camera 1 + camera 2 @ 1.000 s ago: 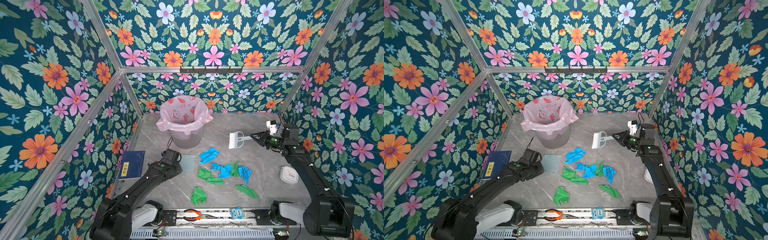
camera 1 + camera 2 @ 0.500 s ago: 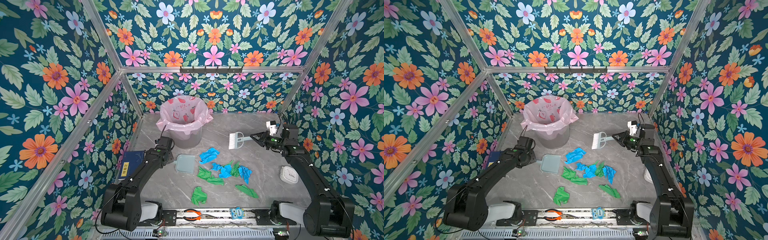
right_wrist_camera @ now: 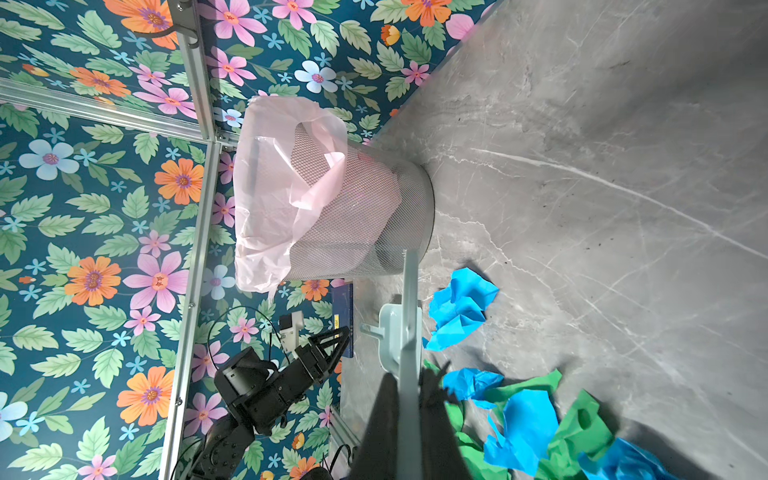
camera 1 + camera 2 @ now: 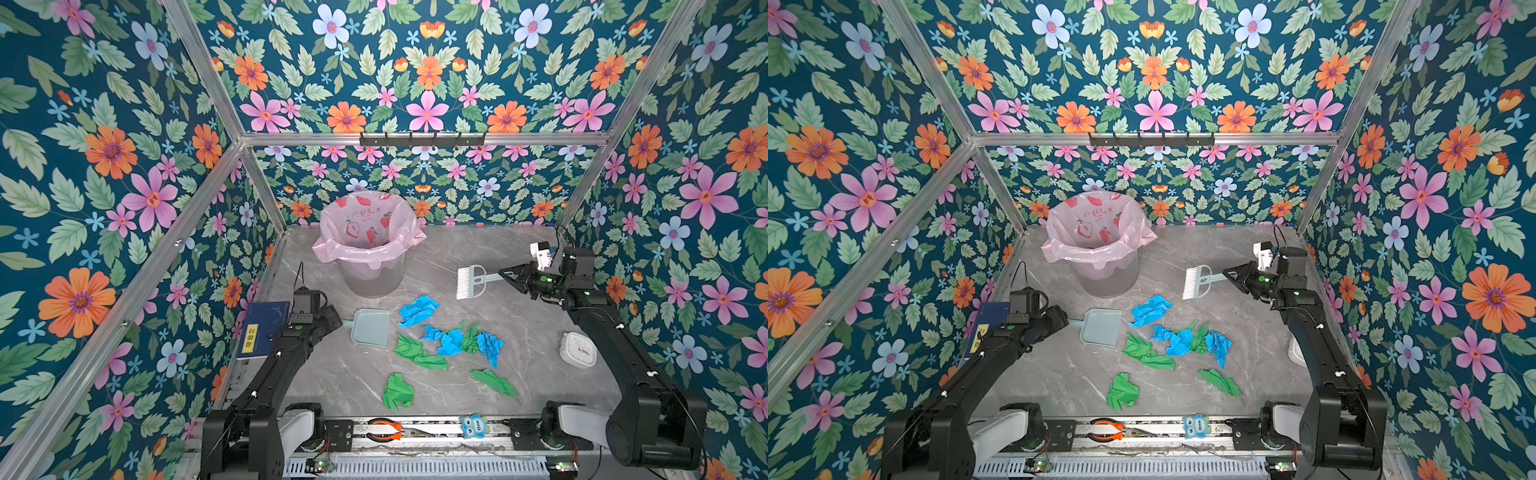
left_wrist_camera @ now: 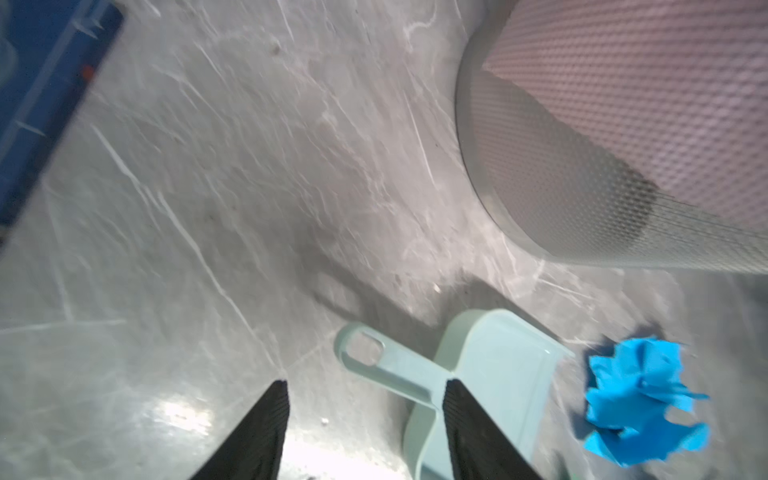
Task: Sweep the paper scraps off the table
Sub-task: 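Close the left gripper on the dustpan handle again beside the bin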
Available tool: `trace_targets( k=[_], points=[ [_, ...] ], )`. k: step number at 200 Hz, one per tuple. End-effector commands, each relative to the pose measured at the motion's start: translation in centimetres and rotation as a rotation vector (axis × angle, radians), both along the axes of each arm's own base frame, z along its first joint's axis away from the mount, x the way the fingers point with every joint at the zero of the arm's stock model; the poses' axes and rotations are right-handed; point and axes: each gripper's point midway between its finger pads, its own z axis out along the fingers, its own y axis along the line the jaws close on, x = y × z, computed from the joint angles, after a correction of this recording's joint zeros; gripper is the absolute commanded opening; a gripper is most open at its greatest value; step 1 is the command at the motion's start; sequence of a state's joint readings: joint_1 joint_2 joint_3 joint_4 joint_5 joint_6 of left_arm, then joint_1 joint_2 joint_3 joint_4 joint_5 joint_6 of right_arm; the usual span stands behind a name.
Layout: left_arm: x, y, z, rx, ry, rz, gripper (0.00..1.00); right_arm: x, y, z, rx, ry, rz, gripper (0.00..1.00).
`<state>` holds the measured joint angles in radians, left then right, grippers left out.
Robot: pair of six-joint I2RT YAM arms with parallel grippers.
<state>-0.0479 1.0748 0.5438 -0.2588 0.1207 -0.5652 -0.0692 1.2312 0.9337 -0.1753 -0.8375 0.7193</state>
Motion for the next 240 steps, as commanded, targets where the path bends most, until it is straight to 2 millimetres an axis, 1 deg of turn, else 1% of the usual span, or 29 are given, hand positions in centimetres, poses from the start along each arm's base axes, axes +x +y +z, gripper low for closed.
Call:
trace_targets(
  k=[1, 19, 41, 66, 83, 123, 169, 211, 240],
  points=[
    [0.9, -1.0, 1.2, -0.129, -0.108, 0.03, 0.62, 0.0, 0.3, 0.5, 0.0, -0.021, 0.021, 0.0],
    [0.6, -0.8, 0.9, -0.143, -0.127, 0.05, 0.62, 0.0, 0.3, 0.5, 0.0, -0.02, 0.019, 0.0],
    [0.3, -0.6, -0.2, -0.163, -0.129, 0.058, 0.62, 0.1, 0.2, 0.4, -0.002, -0.02, 0.017, 0.0],
    [0.3, -0.9, -1.0, -0.222, -0.159, 0.07, 0.61, 0.1, 0.2, 0.5, -0.002, -0.022, 0.018, 0.0],
    [0.3, -0.8, -1.0, -0.245, -0.187, 0.089, 0.61, 0.0, 0.3, 0.7, -0.004, -0.028, 0.019, 0.0],
    [0.7, -0.6, -0.1, -0.29, -0.258, 0.118, 0.59, 0.1, 0.3, 0.5, 0.0, -0.023, 0.019, 0.0],
    [0.9, -0.9, -1.0, -0.344, -0.264, 0.128, 0.56, 0.2, 0.3, 0.6, 0.001, -0.026, 0.02, 0.0],
    [1.0, -1.1, -0.9, -0.379, -0.296, 0.136, 0.53, 0.2, 0.3, 0.3, 0.001, -0.022, 0.02, 0.0],
    [0.8, -1.3, -1.3, -0.426, -0.314, 0.152, 0.51, 0.2, 0.3, 0.5, 0.001, -0.025, 0.019, 0.0]
  ],
)
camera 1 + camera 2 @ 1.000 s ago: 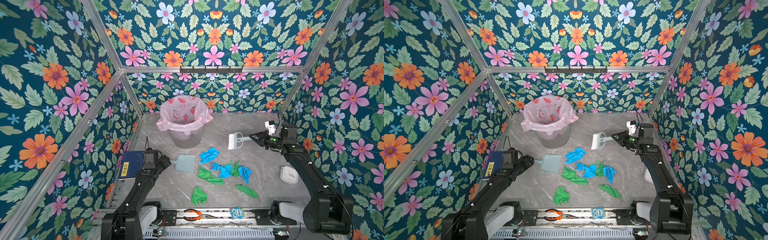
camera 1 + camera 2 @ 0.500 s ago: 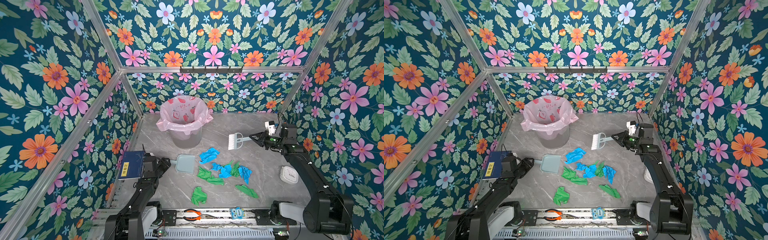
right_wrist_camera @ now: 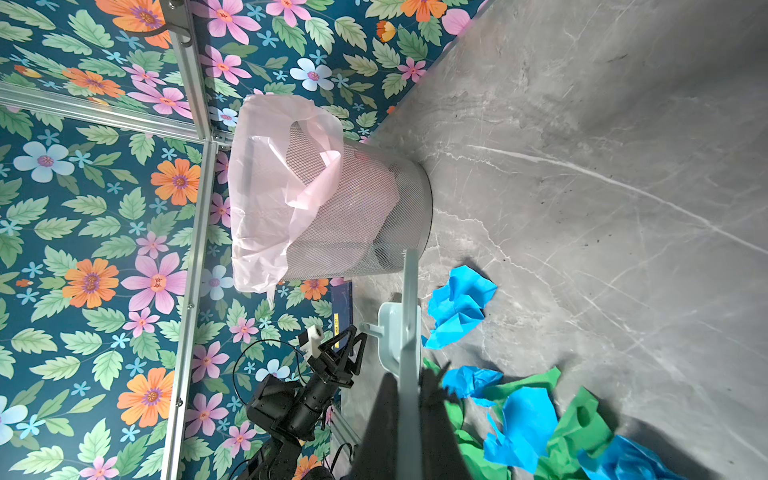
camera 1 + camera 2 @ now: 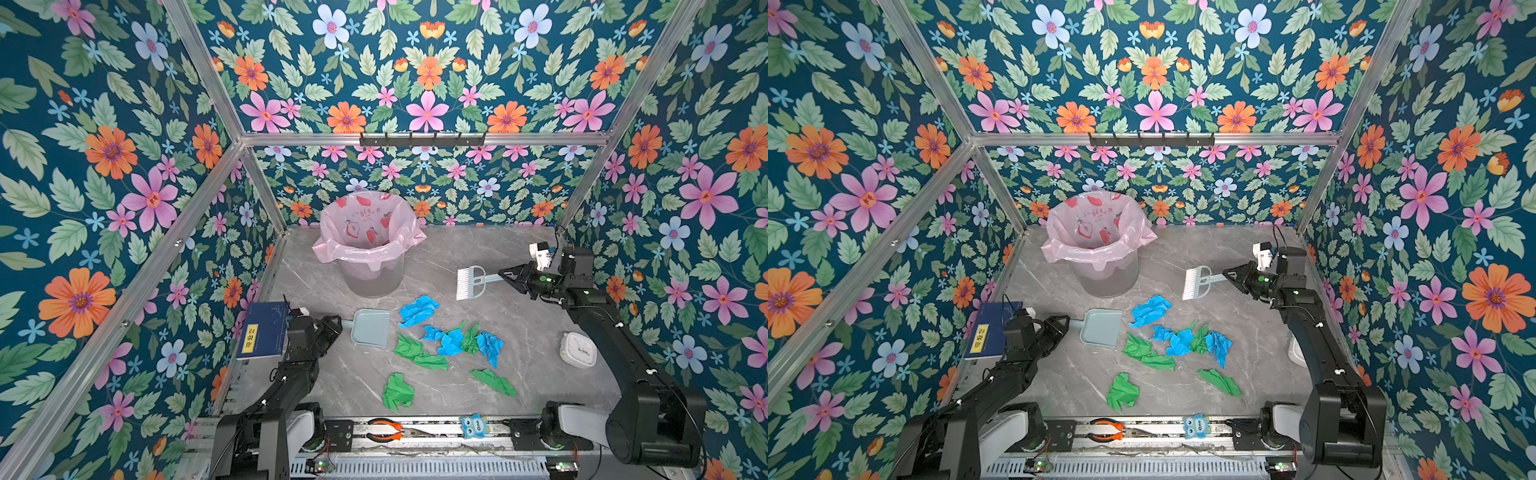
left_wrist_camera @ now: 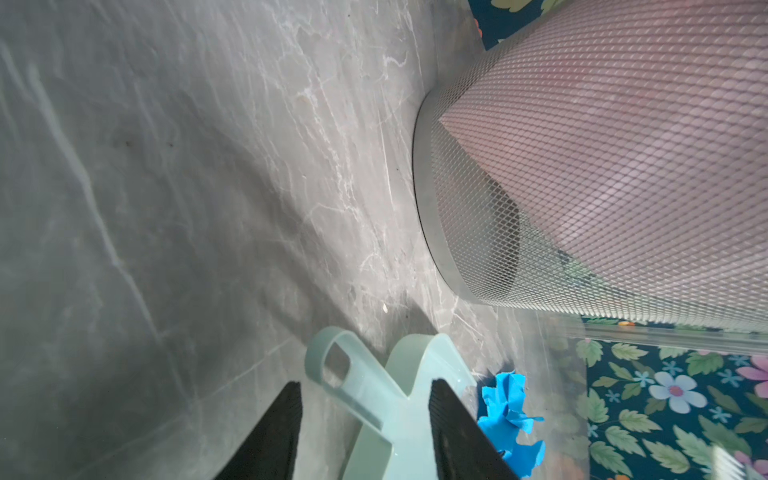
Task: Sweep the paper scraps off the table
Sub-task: 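Close the left gripper on the dustpan handle again beside the bin, then hold the dustpan with the left gripper while the right gripper brings the brush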
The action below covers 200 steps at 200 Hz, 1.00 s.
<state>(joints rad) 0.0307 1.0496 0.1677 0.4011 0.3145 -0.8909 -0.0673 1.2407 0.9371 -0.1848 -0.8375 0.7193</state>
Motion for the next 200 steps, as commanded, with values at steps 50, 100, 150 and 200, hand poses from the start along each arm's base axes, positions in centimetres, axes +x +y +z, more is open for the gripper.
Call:
trace_targets(
  k=[50, 100, 150, 200],
  points=[
    [0.6, -0.1, 0.8, -0.068, -0.088, 0.033, 0.49, 0.2, 0.2, 0.7, -0.001, -0.038, 0.017, 0.0],
    [1.3, 0.0, 0.6, -0.068, -0.079, 0.037, 0.44, 0.3, 0.2, 0.6, -0.002, -0.039, 0.016, 0.0],
    [1.9, -0.1, 0.0, -0.065, -0.063, 0.027, 0.42, 0.3, 0.1, 0.5, -0.007, -0.038, 0.014, 0.0],
    [2.1, -0.1, -0.4, -0.078, -0.068, 0.035, 0.4, 0.3, 0.1, 0.4, -0.009, -0.037, 0.012, 0.0]
  ],
)
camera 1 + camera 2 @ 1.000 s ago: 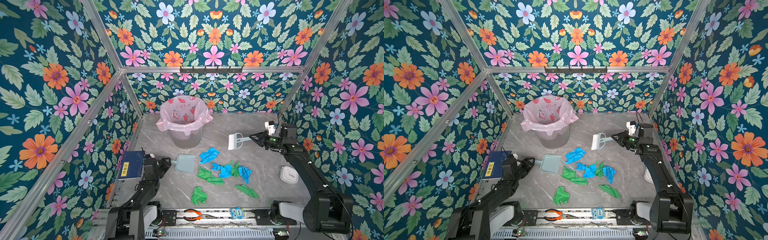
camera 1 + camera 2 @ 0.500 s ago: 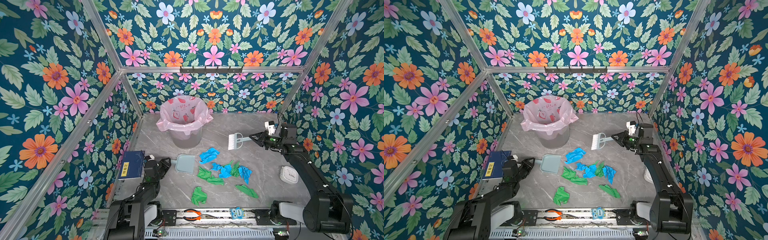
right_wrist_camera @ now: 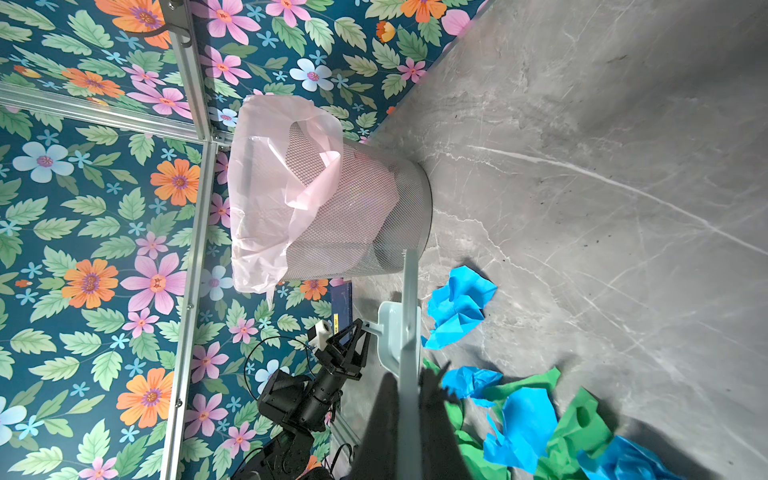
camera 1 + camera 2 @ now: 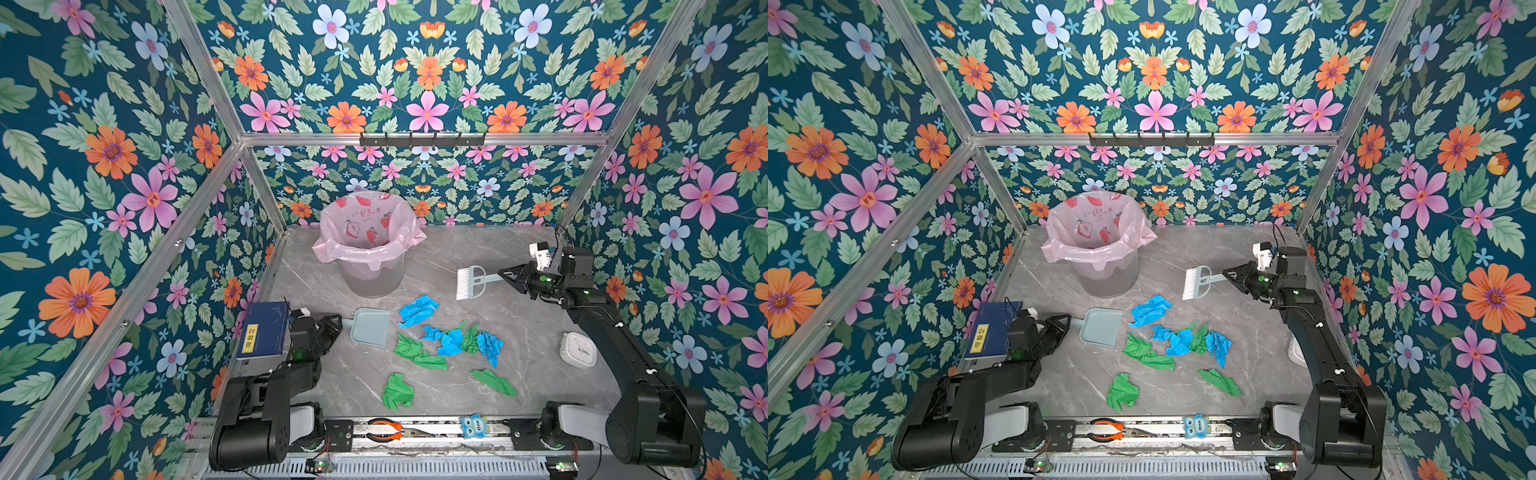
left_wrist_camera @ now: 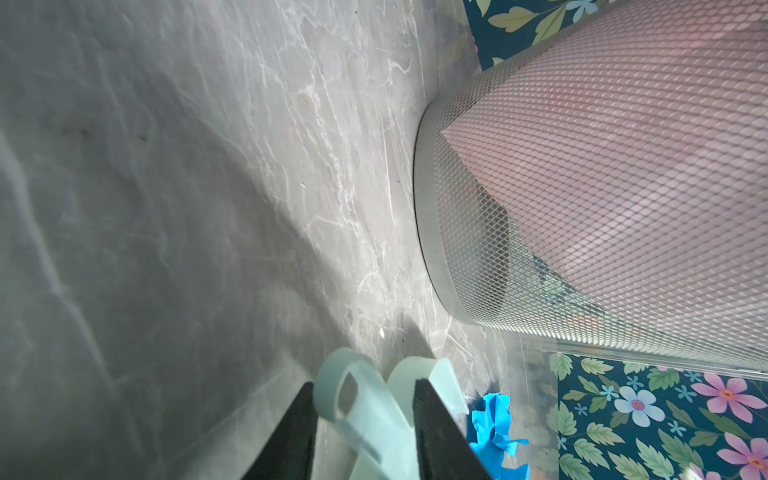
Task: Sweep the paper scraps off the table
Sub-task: 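Hold the dustpan with the left gripper while the right gripper brings the brush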
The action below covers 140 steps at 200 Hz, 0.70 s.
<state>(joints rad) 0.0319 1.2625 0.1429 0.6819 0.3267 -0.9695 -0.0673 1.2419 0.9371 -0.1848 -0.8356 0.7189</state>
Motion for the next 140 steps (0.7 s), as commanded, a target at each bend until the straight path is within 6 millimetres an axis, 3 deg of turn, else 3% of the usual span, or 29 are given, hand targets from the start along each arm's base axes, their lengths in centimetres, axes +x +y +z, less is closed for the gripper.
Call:
trace_targets(
  k=[1, 140],
  points=[
    [0.5, 0.1, 0.8, -0.007, -0.043, 0.007, 0.4, 0.2, 0.1, 0.5, -0.007, -0.037, 0.014, 0.0],
    [1.8, 0.0, 0.7, -0.04, -0.103, 0.018, 0.29, 0.2, 0.5, 0.0, -0.011, -0.023, 0.02, 0.0]
  ],
)
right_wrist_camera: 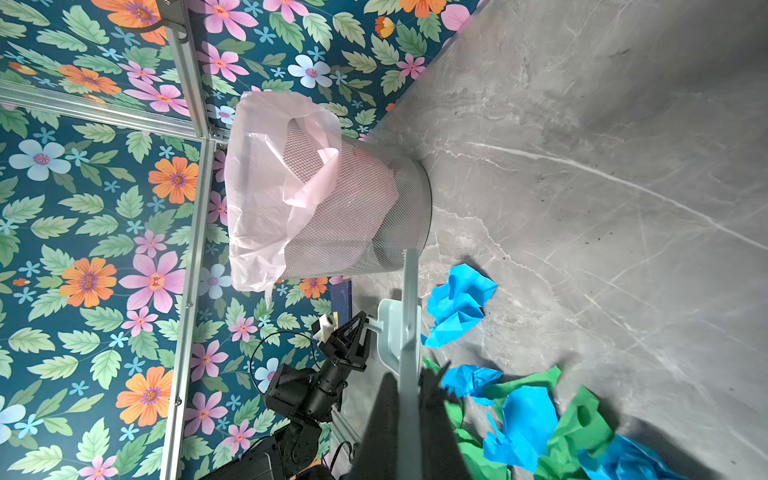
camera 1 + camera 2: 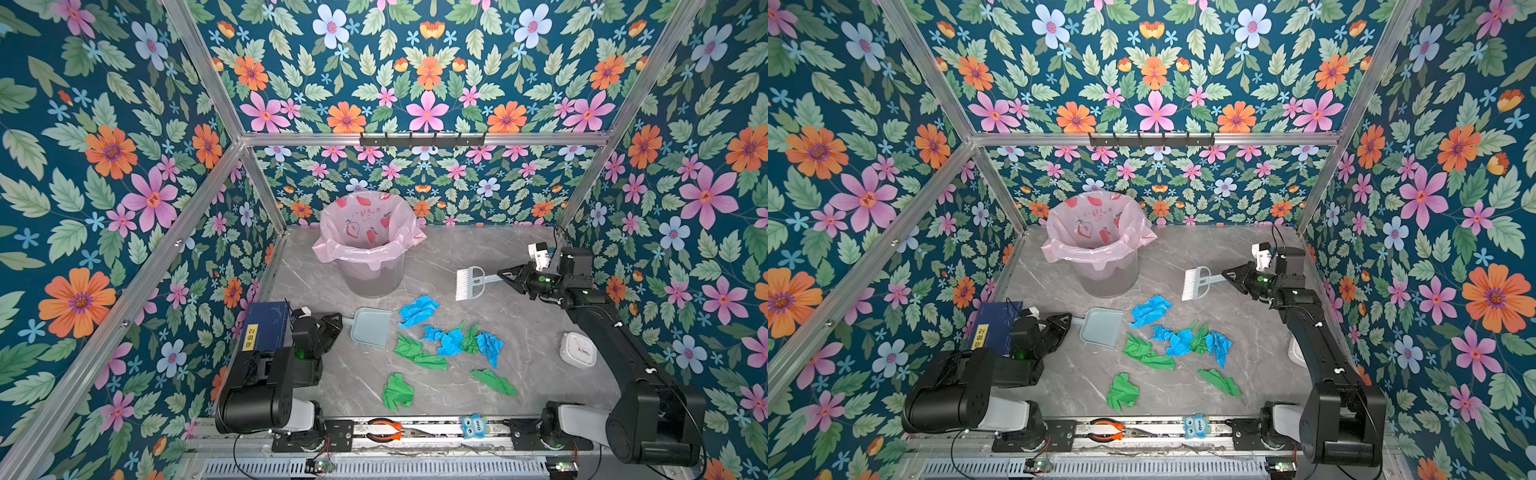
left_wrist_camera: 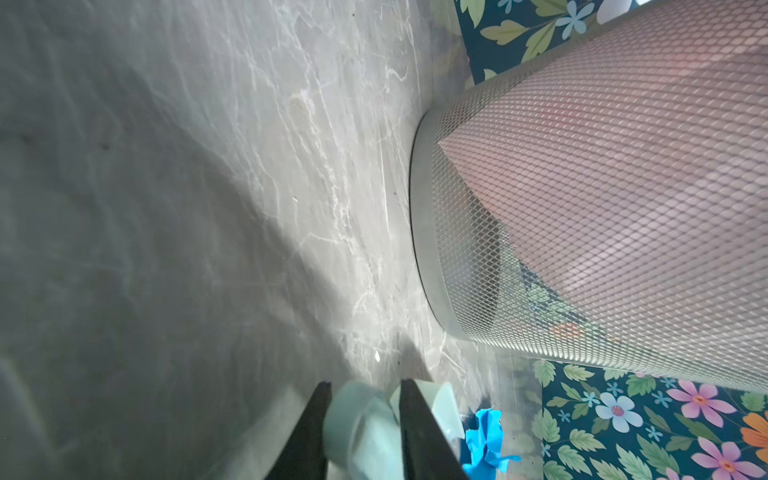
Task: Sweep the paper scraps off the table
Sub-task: 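Hold the dustpan with the left gripper while the right gripper brings the brush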
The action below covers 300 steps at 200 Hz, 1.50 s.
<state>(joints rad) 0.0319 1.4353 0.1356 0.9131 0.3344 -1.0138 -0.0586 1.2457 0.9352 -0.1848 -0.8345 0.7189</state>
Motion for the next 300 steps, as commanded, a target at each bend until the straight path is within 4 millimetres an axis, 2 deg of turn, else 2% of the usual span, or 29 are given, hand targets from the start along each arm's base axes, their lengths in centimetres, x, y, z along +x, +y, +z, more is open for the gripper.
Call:
trace_targets(
  k=[1, 39, 83, 108, 137, 154, 188, 243, 264, 300],
  points=[
    [0.5, 0.1, 1.2, 0.0, -0.063, 0.005, 0.29, 0.2, 0.2, 0.2, -0.011, -0.03, 0.012, 0.0],
    [0.8, 0.1, 1.3, -0.006, -0.076, 0.006, 0.13, 0.3, 0.3, 0.1, -0.013, -0.023, 0.015, 0.0],
    [1.4, -0.1, 1.9, -0.024, -0.109, -0.001, 0.0, 0.2, 0.4, 0.3, -0.02, -0.022, 0.018, 0.0],
    [1.9, -0.2, 3.0, -0.036, -0.144, -0.003, 0.0, 0.1, 0.3, 0.1, -0.023, -0.02, 0.019, 0.0],
    [2.4, -0.2, 5.3, -0.045, -0.208, 0.003, 0.0, 0.1, 0.2, -0.4, -0.031, -0.004, 0.009, 0.0],
    [2.2, -0.2, 6.3, -0.042, -0.241, 0.004, 0.0, 0.0, 0.2, -0.5, -0.048, -0.004, 0.005, 0.0],
    [0.4, -0.4, 8.0, -0.013, -0.312, -0.006, 0.0, -0.3, 0.4, -1.5, -0.129, 0.015, 0.004, 0.0],
    [-2.4, -0.1, 9.0, 0.031, -0.367, 0.053, 0.0, -0.5, 2.3, -2.9, -0.372, 0.056, 0.024, 0.0],
    [-2.8, 0.3, 8.7, 0.041, -0.362, 0.094, 0.0, -0.2, 2.7, -3.0, -0.442, 0.059, 0.029, 0.0],
    [-2.8, 0.3, 7.9, 0.055, -0.351, 0.111, 0.0, 0.3, 3.2, -3.1, -0.452, 0.048, 0.039, 0.0]
  ],
)
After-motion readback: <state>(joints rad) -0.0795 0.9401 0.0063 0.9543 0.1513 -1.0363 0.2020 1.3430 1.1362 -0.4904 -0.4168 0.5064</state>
